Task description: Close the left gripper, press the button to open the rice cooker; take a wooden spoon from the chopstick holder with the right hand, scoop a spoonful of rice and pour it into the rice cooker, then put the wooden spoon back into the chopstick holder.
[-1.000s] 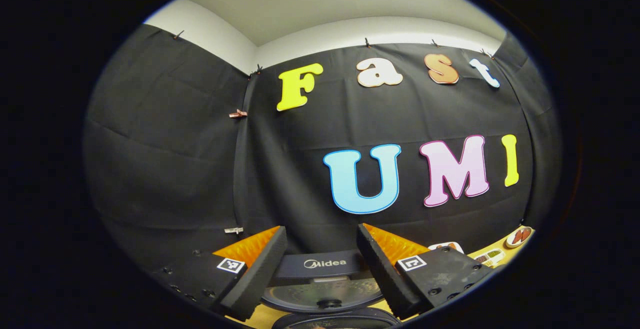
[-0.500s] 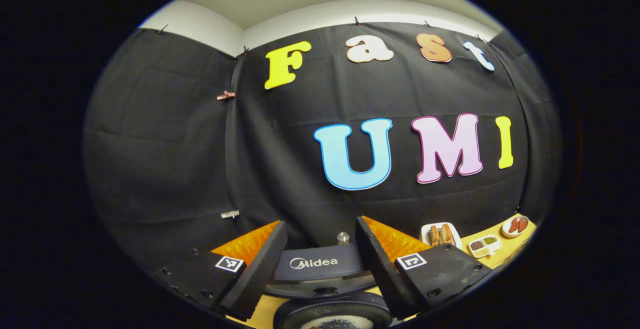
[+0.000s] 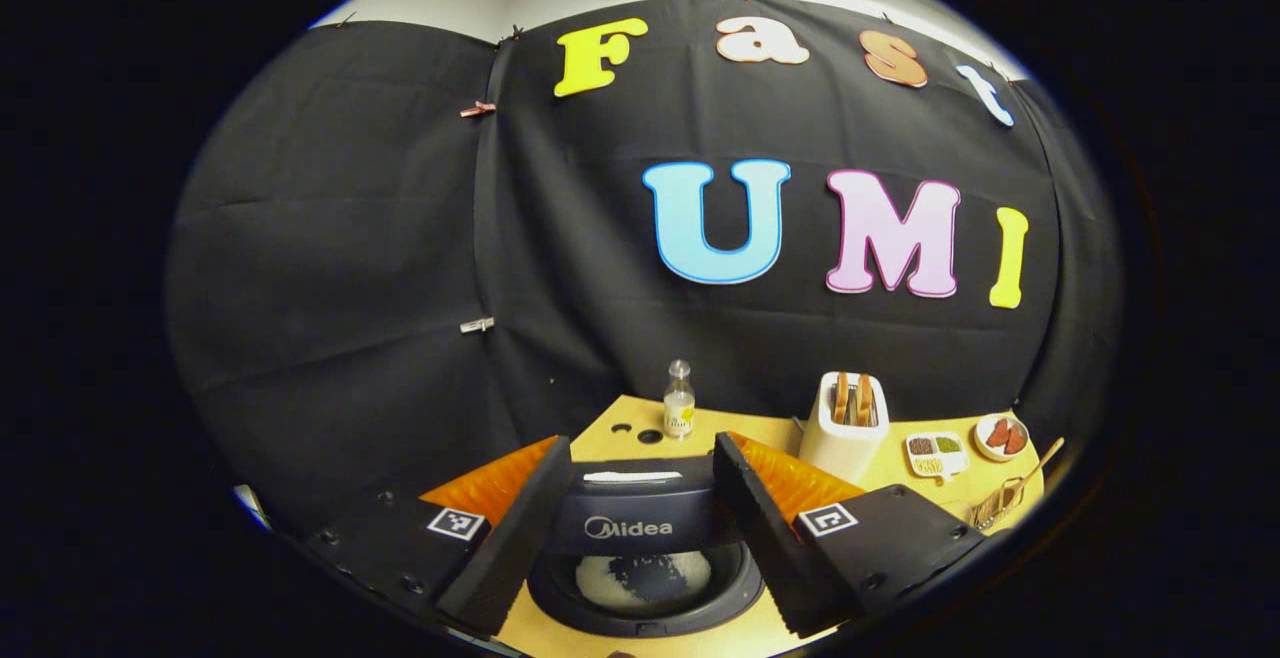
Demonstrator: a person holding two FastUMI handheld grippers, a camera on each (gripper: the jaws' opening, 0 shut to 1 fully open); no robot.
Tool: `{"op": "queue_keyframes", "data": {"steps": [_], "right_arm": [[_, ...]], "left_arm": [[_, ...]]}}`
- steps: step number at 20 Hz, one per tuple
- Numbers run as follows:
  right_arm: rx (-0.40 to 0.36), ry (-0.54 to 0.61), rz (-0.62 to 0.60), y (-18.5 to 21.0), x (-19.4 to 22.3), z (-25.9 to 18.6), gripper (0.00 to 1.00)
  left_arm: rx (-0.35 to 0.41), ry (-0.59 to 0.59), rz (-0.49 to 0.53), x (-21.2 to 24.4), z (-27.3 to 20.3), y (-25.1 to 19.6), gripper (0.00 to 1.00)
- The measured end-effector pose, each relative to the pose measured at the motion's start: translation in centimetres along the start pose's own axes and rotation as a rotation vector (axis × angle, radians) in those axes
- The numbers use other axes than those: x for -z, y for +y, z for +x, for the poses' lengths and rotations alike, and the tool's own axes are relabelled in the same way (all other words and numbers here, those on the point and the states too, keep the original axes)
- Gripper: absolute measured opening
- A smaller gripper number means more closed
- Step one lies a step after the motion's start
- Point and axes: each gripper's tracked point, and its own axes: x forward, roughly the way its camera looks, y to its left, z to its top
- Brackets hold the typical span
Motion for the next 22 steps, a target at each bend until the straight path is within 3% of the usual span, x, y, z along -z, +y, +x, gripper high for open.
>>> {"op": "queue_keyframes", "data": {"steps": [6, 12, 16, 22], "right_arm": [[-0.026, 0.044, -0.004, 0.1, 2.0, 0.1, 0.99], [-0.037, 0.056, -0.023, -0.2, 2.2, 0.8, 0.99], [-0.060, 0.062, -0.048, 0.5, 2.4, 1.1, 0.99], [-0.086, 0.037, -0.093, 1.3, 1.4, 1.7, 0.99]], "left_arm": [[-0.031, 0.095, -0.032, 7.1, -0.6, 0.8, 0.99], [0.001, 0.078, -0.001, 10.9, -0.5, 0.0, 0.99], [0.025, 0.155, 0.010, 15.1, -0.3, -0.5, 0.99], [0.021, 0.070, 0.022, 15.0, -0.2, -0.7, 1.00]]}}
